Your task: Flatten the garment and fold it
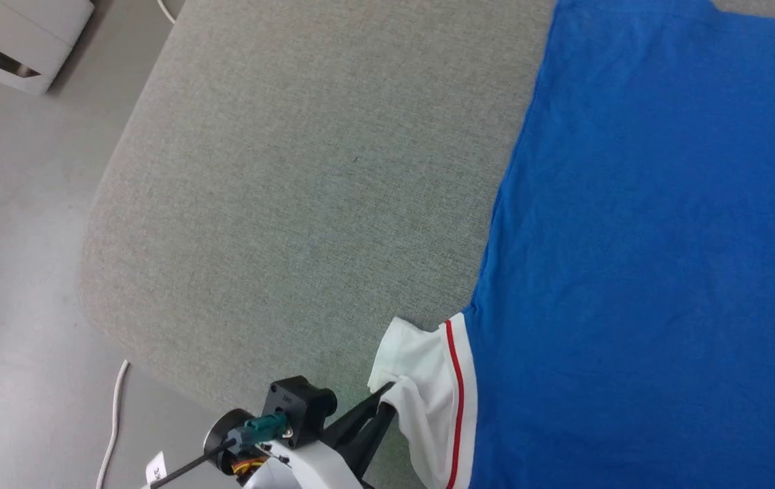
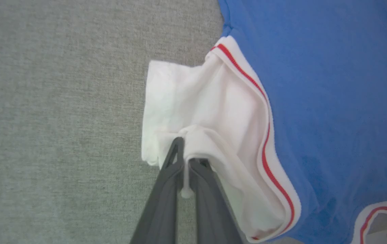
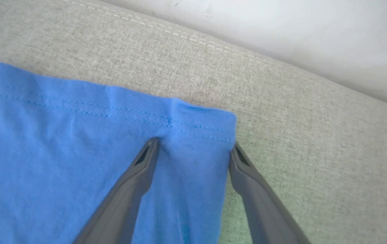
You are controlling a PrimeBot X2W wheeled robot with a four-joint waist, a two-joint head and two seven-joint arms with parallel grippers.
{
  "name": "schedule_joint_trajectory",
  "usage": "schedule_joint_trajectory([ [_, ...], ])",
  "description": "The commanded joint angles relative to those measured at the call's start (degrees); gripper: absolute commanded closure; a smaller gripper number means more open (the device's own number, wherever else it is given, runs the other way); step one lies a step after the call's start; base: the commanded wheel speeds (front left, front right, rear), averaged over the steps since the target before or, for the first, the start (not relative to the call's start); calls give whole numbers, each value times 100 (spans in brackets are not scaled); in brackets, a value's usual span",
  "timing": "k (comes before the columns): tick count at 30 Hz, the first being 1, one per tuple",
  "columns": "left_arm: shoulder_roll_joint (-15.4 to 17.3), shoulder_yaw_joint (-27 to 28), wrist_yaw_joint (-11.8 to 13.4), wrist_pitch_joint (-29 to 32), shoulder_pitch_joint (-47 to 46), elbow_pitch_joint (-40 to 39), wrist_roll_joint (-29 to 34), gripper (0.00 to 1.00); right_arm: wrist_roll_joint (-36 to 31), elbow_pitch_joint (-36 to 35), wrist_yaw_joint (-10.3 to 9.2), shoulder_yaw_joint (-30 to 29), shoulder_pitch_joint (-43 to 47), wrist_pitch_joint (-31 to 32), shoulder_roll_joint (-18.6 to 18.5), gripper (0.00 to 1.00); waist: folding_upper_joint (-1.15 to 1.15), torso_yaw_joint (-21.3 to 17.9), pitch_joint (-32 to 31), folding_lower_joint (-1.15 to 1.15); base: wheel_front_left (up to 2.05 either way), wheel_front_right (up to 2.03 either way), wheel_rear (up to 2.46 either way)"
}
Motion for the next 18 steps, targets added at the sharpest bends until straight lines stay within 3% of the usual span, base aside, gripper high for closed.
schedule_joint_trajectory([
  [1,-35,-14,-27,-33,-94,46,40,100,21,290,-4,94,239,51,109,75,0,11,0,1,0,0,0],
  [2,-30,-11,-23,-35,-93,64,35,100,64,327,-4,114,264,37,126,100,0,-8,-19,1,0,0,0],
  [10,69,45,29,-7,-58,159,6,100,323,561,-4,332,417,-228,215,100,0,-325,-464,1,0,0,0],
  [18,166,189,202,7,203,308,-131,100,699,628,-4,803,1089,-564,323,100,0,-936,-1347,1,0,0,0],
])
